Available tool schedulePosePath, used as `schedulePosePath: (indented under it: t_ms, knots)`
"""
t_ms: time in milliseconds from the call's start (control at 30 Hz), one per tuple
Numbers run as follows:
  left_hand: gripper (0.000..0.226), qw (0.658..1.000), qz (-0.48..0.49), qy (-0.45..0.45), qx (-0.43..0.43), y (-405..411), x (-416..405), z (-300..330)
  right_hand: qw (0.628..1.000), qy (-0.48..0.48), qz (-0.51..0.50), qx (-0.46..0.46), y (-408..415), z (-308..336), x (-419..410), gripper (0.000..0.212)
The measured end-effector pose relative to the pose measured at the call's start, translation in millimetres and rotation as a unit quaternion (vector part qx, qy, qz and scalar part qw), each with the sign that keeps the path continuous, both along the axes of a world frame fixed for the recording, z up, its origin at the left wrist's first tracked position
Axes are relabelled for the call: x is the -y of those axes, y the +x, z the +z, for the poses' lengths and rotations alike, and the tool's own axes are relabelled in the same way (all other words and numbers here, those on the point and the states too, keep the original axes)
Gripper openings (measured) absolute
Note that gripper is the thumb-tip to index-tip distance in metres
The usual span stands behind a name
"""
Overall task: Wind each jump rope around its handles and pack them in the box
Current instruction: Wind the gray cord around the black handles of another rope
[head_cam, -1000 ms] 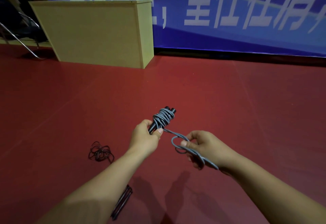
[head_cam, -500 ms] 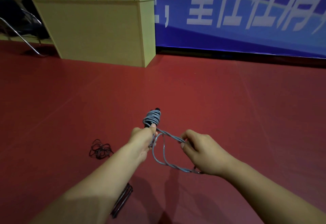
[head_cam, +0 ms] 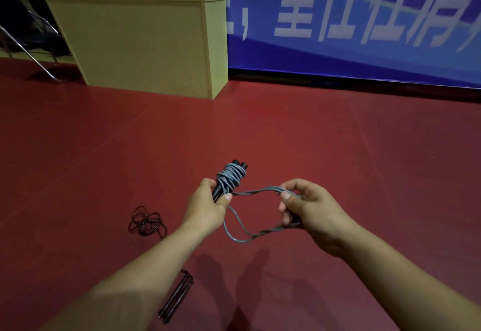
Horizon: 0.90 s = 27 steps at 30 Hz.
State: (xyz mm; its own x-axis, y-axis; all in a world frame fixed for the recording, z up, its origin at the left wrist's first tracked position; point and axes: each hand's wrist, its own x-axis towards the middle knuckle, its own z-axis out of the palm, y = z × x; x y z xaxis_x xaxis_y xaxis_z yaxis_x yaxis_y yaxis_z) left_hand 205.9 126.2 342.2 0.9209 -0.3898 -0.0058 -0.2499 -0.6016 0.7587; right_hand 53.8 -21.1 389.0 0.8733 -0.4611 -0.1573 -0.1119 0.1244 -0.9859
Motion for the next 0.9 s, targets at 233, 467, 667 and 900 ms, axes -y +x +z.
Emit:
schedulePosePath:
  t_ms: [233, 467, 667, 900]
  knots:
    - [0.024, 0.985, -0.106, 0.117, 0.075, -5, -3, -4, 0.945, -0.327, 0.022, -0.003, -3, -3, 16, 0.017]
    - [0.031, 0.912, -0.355, 0.19, 0.08, -25, -5, 10, 0.791, -0.606, -0.004, 0.082, -1, -10, 31, 0.023]
    - [0.028, 0.888, -0.453, 0.076, 0.004, -46, 1, 29, 0.84, -0.542, -0.011, 0.025, 5, -20, 45, 0.018]
    - [0.027, 0.854, -0.486, -0.062, -0.176, -45, -4, 35, 0.925, -0.378, 0.021, -0.04, 6, -29, 57, 0.021]
